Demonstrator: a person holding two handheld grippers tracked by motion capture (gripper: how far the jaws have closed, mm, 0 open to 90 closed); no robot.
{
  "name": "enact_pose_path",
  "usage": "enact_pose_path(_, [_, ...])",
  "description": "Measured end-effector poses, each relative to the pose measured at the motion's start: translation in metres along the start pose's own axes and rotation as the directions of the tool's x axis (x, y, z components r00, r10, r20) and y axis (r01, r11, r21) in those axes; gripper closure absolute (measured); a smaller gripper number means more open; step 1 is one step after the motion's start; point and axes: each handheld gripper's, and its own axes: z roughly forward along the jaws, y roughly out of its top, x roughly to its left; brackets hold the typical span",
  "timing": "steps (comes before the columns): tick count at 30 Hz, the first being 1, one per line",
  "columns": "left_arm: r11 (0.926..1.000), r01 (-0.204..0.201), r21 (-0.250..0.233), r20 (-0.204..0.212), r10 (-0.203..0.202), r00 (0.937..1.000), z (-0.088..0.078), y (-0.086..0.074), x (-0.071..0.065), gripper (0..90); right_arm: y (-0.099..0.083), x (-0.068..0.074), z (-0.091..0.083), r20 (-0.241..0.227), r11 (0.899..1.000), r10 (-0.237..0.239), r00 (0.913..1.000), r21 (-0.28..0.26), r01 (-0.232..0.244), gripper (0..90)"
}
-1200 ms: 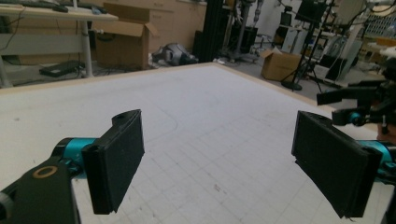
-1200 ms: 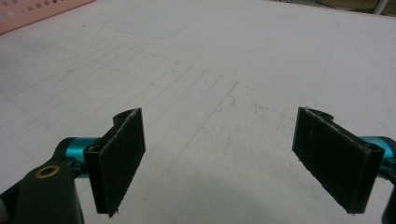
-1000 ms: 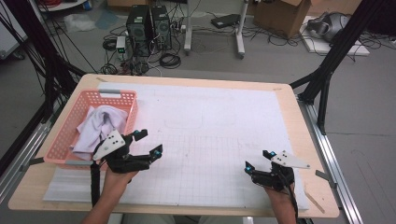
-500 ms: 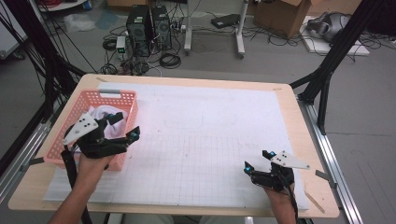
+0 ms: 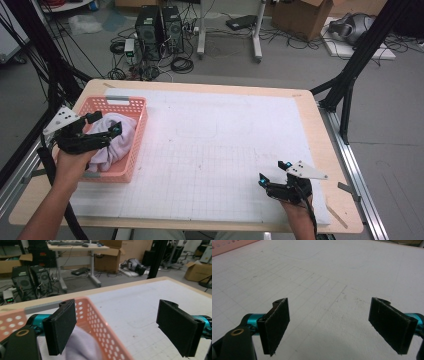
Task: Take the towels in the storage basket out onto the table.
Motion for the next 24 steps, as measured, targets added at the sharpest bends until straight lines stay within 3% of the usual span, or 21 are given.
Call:
enact_pose_path(9, [0.9946,0.032,0.099,-0.070,-0.025,0.9972,0.015,-0.013,0.024,16.8,-0.002,-0.001,-0.002,0.004,1.000,0.007,1.0000,0.004,-0.007,15.9])
enact_pose_path(15, [0.9774,0.054,0.204,-0.107,-0.032,0.9937,0.025,-0.024,0.037,16.9,-0.002,-0.001,-0.002,0.002,1.000,0.005,1.0000,0.008,-0.005,15.9])
enact_pose_path(17, [0.9664,0.058,0.250,-0.124,-0.027,0.9919,0.029,-0.027,0.040,16.9,-0.002,-0.001,-0.002,0.001,1.000,0.004,1.0000,0.008,-0.004,15.9])
enact_pose_path(19, [0.9499,0.063,0.306,-0.148,-0.018,0.9888,0.034,-0.030,0.043,17.1,-0.002,-0.001,-0.001,0.000,1.000,0.005,1.0000,0.013,-0.005,16.0])
enact_pose_path(21, [0.9274,0.087,0.364,-0.176,-0.023,0.9842,0.040,-0.033,0.044,17.7,-0.002,-0.001,-0.001,-0.001,1.000,0.002,1.0000,0.013,-0.002,15.9])
enact_pose_path(22, [0.9128,0.096,0.397,-0.184,-0.023,0.9826,0.043,-0.035,0.045,17.7,-0.002,-0.001,-0.001,-0.002,1.000,0.001,1.0000,0.010,-0.001,15.9])
enact_pose_path(23, [0.9050,0.099,0.414,-0.185,-0.023,0.9825,0.044,-0.037,0.046,17.7,-0.002,-0.001,-0.001,-0.001,1.000,0.001,1.0000,0.010,-0.001,15.9])
enact_pose_path(24, [0.8911,0.093,0.444,-0.191,-0.007,0.9816,0.047,-0.041,0.046,17.2,-0.002,0.000,-0.001,-0.003,1.000,0.008,1.0000,0.013,-0.008,16.0])
